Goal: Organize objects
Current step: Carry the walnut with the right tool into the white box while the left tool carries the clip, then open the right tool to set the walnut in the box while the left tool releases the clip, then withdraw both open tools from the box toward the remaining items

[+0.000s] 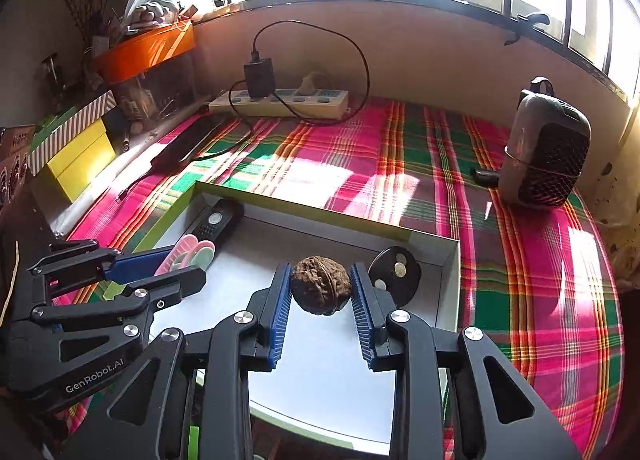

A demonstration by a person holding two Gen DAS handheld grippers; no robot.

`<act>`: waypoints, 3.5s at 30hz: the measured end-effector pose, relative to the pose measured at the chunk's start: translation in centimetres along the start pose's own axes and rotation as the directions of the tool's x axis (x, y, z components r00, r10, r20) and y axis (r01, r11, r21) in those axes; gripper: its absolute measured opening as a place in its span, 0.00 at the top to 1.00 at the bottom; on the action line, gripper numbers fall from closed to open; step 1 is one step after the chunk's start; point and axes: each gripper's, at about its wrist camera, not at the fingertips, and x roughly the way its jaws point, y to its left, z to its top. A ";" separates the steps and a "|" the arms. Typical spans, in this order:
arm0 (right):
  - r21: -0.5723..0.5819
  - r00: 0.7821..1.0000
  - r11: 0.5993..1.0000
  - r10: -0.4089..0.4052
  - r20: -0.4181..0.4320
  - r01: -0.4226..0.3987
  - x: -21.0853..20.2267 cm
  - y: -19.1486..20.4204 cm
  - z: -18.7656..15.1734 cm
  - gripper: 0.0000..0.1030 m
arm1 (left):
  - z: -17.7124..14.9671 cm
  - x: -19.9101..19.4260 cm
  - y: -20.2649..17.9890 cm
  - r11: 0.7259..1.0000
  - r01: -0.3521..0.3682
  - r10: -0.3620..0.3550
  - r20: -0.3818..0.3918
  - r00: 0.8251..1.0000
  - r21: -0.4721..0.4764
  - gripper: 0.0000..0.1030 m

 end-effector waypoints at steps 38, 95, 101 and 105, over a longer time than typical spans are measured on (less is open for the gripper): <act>-0.010 0.995 1.000 -0.028 -0.098 0.027 6.0 -1.4 1.9 0.70 | 2.6 4.7 0.0 0.999 -0.023 0.024 -0.028 0.999 0.048 0.79; 0.070 0.999 0.996 -0.050 0.013 0.049 -1.5 0.5 -0.6 0.48 | -1.0 -3.6 -0.8 0.998 -0.064 0.061 0.093 0.994 0.024 0.75; 0.073 0.998 0.996 -0.058 0.038 0.055 -3.6 1.1 -2.1 0.48 | -2.6 -5.3 -1.3 0.998 -0.058 0.055 0.116 0.992 0.021 0.75; 0.071 0.997 0.996 -0.057 0.045 0.053 -4.6 1.5 -3.2 0.48 | -3.6 -5.9 -1.5 0.998 -0.057 0.055 0.119 0.991 0.019 0.75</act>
